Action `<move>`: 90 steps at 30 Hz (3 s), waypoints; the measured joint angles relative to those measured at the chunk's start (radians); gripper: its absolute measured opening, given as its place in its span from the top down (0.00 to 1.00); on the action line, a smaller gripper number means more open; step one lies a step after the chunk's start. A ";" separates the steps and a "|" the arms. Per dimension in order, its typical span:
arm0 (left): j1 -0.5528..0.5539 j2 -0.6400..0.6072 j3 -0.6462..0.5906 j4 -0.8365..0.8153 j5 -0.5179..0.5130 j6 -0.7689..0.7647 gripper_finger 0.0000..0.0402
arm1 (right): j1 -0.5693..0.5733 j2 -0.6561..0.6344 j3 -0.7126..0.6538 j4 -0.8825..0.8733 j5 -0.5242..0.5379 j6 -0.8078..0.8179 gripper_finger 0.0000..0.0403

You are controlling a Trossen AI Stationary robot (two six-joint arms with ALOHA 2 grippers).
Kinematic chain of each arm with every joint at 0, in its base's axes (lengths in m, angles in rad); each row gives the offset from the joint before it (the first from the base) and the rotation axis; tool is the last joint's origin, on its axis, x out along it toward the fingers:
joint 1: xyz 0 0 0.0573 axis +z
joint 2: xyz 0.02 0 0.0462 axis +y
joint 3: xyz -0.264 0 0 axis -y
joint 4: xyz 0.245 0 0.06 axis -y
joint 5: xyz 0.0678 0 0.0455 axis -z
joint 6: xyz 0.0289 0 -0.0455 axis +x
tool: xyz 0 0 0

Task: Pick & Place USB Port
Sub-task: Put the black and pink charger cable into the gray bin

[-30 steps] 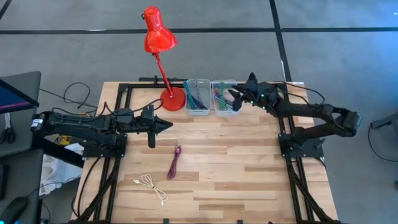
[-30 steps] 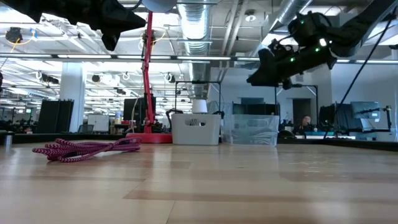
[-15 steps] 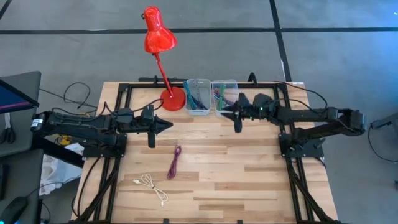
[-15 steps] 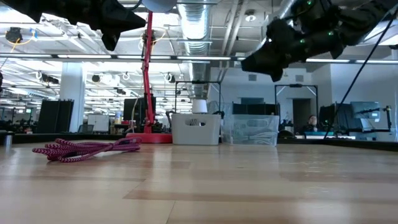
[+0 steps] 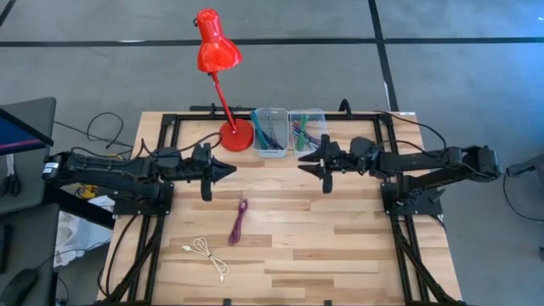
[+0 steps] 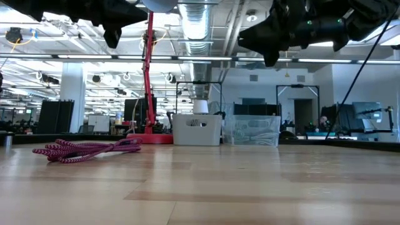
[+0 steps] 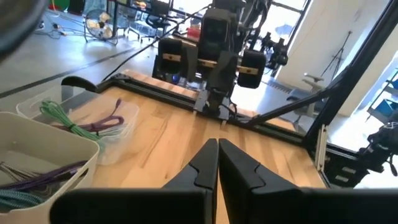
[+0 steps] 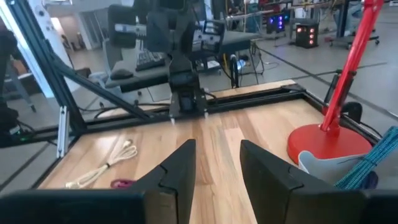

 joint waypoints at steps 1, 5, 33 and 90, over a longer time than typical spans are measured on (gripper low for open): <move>0.000 0.000 0.000 -0.003 0.000 0.001 0.97 | 0.000 -0.005 0.000 0.004 0.002 0.002 0.71; -0.009 0.009 0.000 -0.013 0.000 0.036 0.97 | 0.006 -0.047 0.000 0.010 0.027 -0.050 0.71; -0.079 0.233 -0.066 -0.118 -0.078 -0.227 0.82 | 0.300 -0.597 -0.011 -0.651 0.313 -0.179 0.71; -0.105 0.521 0.482 -0.823 0.061 -0.721 0.98 | 0.499 -1.159 -0.267 -0.990 0.689 0.013 0.71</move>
